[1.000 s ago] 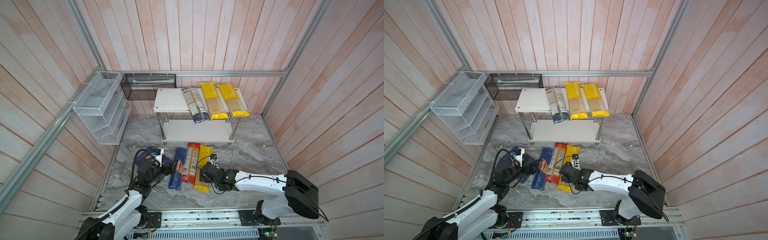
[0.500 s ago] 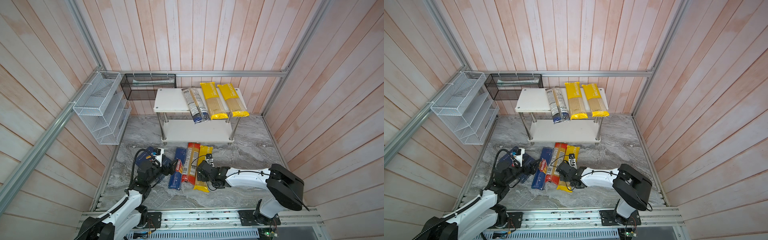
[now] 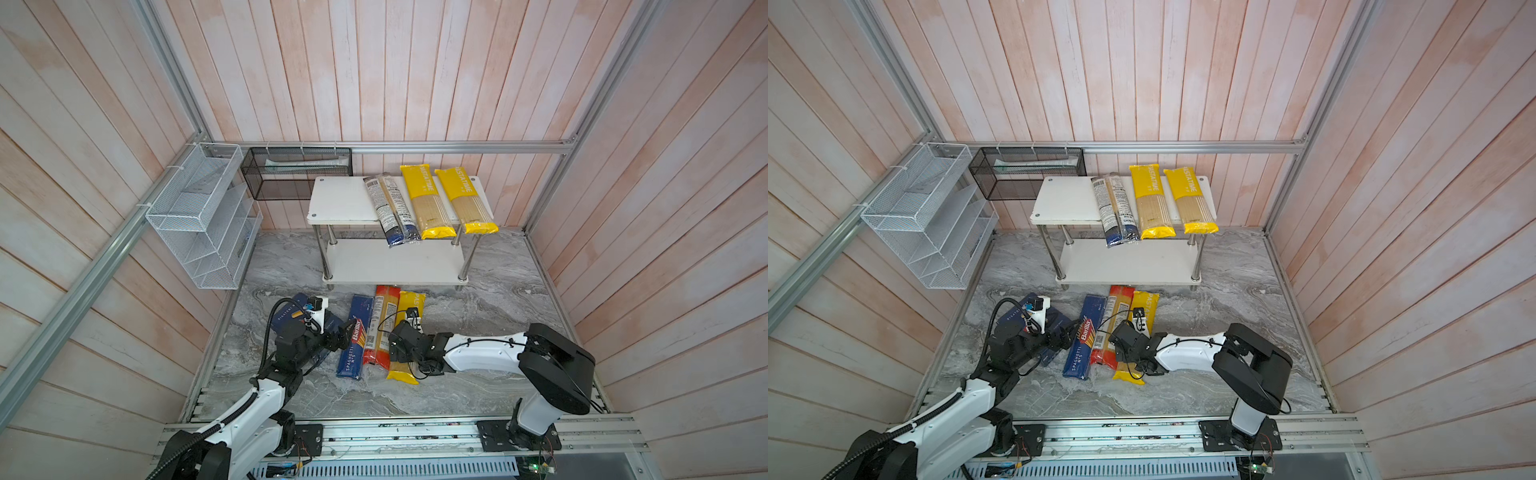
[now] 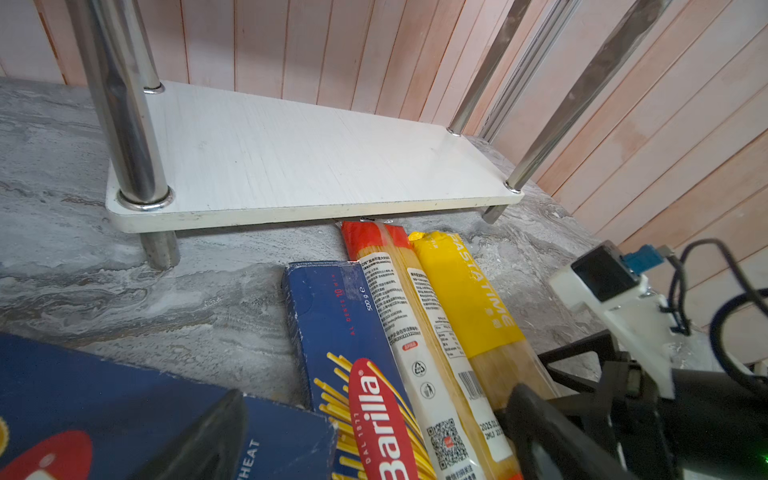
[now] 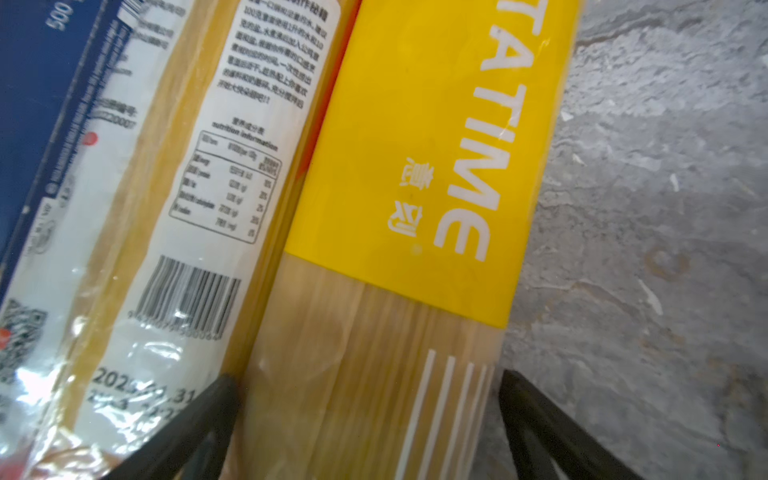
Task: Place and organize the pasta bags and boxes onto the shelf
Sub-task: 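Lower the right gripper onto the yellow PASTATIME bag's end and close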
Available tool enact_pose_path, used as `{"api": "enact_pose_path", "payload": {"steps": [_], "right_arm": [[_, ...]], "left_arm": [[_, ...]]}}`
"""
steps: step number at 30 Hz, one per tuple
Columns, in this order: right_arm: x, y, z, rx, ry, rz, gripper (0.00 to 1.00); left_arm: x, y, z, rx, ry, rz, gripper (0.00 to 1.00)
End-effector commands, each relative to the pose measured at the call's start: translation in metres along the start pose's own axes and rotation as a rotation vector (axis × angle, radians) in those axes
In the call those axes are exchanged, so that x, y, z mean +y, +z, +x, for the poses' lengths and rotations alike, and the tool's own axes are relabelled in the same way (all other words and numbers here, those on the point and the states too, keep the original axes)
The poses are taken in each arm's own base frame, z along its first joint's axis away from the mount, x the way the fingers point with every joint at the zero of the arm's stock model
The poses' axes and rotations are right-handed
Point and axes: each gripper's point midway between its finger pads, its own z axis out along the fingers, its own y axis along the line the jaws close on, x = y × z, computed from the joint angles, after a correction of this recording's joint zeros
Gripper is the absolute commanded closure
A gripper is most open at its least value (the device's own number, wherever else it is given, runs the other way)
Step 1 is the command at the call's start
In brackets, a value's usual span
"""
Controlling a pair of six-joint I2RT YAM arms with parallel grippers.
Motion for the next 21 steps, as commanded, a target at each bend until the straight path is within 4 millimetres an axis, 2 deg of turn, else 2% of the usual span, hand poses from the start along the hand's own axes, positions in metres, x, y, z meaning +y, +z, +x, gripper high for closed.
{"api": "enact_pose_path", "payload": {"steps": [1,8,12,14,18,21], "right_arm": [[-0.020,0.003,0.010,0.048,-0.037,0.085,0.02],[-0.049,-0.015,0.015,0.036,0.001,0.100,0.02],[-0.074,-0.025,0.024,0.054,0.013,0.115,0.02],[-0.071,-0.032,0.022,0.045,-0.005,0.069,0.02],[-0.057,-0.047,0.004,-0.002,-0.026,-0.029,0.02],[-0.057,-0.045,-0.007,-0.012,-0.024,-0.050,0.02]], "left_arm": [[-0.003,0.001,-0.003,-0.002,0.017,0.013,0.00],[-0.003,0.001,-0.003,-0.003,0.017,0.009,0.00],[-0.003,0.001,-0.003,-0.002,0.019,0.013,0.00],[-0.003,0.001,-0.004,-0.004,0.019,0.013,0.00],[-0.003,0.002,-0.004,-0.001,0.018,0.014,0.00],[-0.003,0.001,-0.003,-0.001,0.019,0.013,0.00]]}}
